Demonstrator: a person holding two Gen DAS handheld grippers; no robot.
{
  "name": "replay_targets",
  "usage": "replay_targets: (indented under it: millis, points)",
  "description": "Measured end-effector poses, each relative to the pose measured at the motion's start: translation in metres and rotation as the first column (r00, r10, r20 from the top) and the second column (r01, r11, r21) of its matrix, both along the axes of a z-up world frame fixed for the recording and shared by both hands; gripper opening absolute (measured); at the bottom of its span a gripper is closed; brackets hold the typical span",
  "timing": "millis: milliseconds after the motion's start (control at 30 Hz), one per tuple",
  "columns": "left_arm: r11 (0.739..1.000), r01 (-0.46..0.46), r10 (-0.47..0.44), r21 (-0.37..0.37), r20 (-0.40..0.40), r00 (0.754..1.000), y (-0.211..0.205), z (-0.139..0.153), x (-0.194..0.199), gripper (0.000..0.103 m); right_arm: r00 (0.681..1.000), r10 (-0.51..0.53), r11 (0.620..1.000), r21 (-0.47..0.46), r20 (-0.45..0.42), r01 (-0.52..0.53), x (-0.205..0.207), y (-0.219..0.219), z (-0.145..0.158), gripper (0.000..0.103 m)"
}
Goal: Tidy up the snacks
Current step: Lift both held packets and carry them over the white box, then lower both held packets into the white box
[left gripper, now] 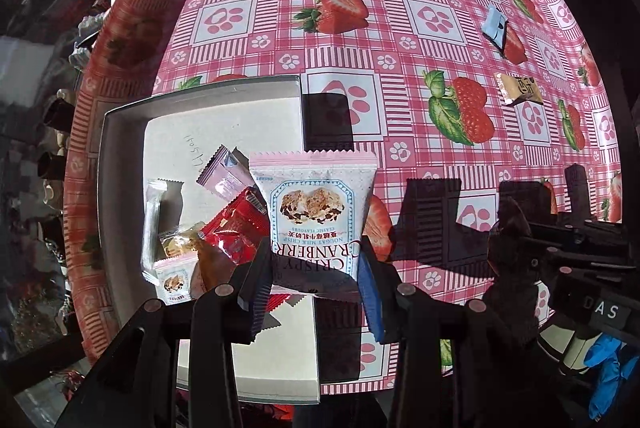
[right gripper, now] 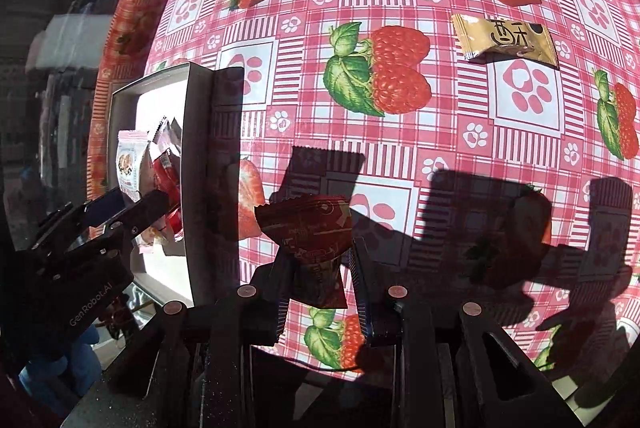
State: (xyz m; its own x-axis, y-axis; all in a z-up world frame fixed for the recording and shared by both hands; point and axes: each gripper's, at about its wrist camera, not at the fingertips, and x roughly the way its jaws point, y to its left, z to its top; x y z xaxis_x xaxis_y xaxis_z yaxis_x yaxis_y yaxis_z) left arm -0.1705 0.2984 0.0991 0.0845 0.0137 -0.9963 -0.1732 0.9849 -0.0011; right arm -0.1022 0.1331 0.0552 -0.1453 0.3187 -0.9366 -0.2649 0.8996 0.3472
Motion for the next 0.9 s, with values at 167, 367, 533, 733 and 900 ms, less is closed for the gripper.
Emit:
replay_targets:
  millis: [167,367,533,733,900]
  points:
    - [1.000,-0.028,0.028,0.007,0.005,1.000,0.040,0.000,-0.028,0.043,0.998,0.061,0.998,-0.002,0.016,-0.061,-0.021,0.045,0.006,0.029]
    - [0.999,-0.052,0.051,0.015,0.014,0.999,0.074,0.001,-0.056,0.043,0.989,0.142,0.990,-0.009,0.046,-0.141,-0.037,0.091,0.018,0.029]
    - [0.999,-0.052,0.052,0.012,0.024,0.998,0.089,0.002,-0.070,0.043,0.978,0.196,0.981,-0.022,0.068,-0.194,-0.045,0.120,0.026,0.029]
    - [0.999,-0.038,0.038,0.002,0.033,0.999,0.096,0.002,-0.078,0.043,0.964,0.249,0.968,-0.038,0.091,-0.246,-0.051,0.144,0.033,0.029]
    - [1.000,-0.028,0.029,-0.010,0.034,0.999,0.100,0.000,-0.078,0.043,0.959,0.265,0.964,-0.042,0.103,-0.262,-0.051,0.159,0.040,0.029]
